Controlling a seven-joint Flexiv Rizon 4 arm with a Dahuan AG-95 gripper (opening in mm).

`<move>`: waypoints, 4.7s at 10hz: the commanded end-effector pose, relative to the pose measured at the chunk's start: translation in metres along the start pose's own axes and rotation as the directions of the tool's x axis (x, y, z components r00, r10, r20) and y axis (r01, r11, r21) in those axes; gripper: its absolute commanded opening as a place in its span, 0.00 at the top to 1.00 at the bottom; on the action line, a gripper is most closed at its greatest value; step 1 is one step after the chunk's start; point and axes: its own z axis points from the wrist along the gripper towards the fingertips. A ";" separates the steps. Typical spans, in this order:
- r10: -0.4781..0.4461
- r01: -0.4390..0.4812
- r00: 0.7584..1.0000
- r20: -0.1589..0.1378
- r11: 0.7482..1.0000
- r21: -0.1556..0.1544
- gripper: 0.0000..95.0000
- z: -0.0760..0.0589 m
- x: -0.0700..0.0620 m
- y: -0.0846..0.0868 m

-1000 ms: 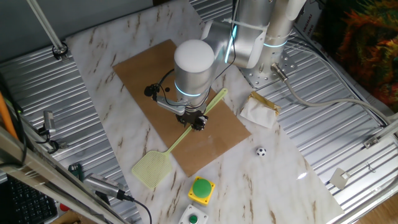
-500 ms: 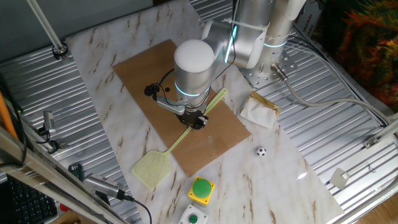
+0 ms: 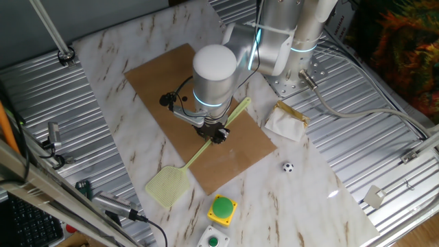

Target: Swat with a flyswatter

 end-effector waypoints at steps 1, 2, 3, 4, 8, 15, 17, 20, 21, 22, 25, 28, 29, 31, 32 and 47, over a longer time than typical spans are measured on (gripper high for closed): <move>0.001 -0.001 1.000 0.001 1.000 0.001 0.80 0.000 0.000 0.000; 0.001 -0.001 1.000 0.001 1.000 0.001 0.80 0.000 0.000 0.000; 0.001 -0.001 1.000 0.001 1.000 0.001 0.80 0.000 0.000 0.000; 0.001 -0.001 1.000 0.001 1.000 0.001 0.80 0.000 0.000 0.000; 0.001 -0.001 1.000 0.001 1.000 0.001 0.80 0.000 0.000 0.000; 0.001 -0.001 1.000 0.001 1.000 0.001 0.80 0.000 0.000 0.000; 0.001 -0.001 1.000 0.001 1.000 0.001 0.80 0.000 0.000 0.000; 0.001 -0.001 1.000 0.001 1.000 0.001 0.80 0.000 0.000 0.000; 0.015 -0.015 1.000 0.004 1.000 0.002 0.80 0.007 0.000 -0.001; 0.015 -0.015 1.000 0.004 1.000 0.002 0.80 0.007 0.000 -0.001; 0.019 -0.019 1.000 0.004 1.000 -0.011 0.80 0.006 0.001 -0.002; 0.020 -0.020 1.000 0.008 1.000 -0.006 0.80 0.005 0.002 -0.002; 0.021 -0.021 1.000 0.009 1.000 -0.006 0.80 0.005 0.002 -0.002; 0.021 -0.021 1.000 0.010 1.000 -0.006 0.80 0.005 0.002 -0.002; 0.021 -0.021 1.000 0.010 1.000 -0.006 0.80 0.005 0.002 -0.002; 0.033 -0.033 0.999 0.020 0.999 0.004 1.00 0.007 0.002 -0.002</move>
